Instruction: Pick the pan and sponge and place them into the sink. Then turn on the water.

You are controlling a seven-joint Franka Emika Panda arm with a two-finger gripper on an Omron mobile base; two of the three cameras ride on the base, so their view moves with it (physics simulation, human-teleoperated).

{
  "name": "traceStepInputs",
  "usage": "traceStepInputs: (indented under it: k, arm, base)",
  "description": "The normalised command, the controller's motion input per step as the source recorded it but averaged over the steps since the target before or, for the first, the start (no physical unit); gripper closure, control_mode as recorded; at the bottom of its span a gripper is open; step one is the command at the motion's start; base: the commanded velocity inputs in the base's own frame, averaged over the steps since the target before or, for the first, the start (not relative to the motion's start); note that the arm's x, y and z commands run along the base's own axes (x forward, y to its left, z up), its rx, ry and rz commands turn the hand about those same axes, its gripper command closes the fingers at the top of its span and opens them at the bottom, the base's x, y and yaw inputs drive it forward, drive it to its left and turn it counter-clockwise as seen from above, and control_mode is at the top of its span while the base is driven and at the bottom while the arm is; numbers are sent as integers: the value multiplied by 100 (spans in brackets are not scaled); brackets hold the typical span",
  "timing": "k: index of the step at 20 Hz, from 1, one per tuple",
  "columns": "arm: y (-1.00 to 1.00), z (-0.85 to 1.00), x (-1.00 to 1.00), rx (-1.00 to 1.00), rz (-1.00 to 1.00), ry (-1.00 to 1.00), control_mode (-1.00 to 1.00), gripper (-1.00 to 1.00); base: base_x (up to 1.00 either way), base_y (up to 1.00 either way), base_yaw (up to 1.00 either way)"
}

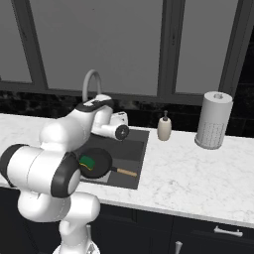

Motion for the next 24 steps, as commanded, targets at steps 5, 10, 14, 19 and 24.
traceStepInputs:
  k: [5,10,14,19,24]
  arm:
    - [0,-14,33,0,0,-7,-100,-100]
    - [0,-18,33,0,0,-3,-100,-100]
    - [0,-7,31,0,0,0,-100,-100]
    - [0,0,35,1,0,0,-100,-100]
    - [0,-1,34,2,0,0,-100,-100]
  base:
    - [0,0,0]
    - [0,0,0]
    - [0,0,0]
    - [0,0,0]
    - [0,0,0]
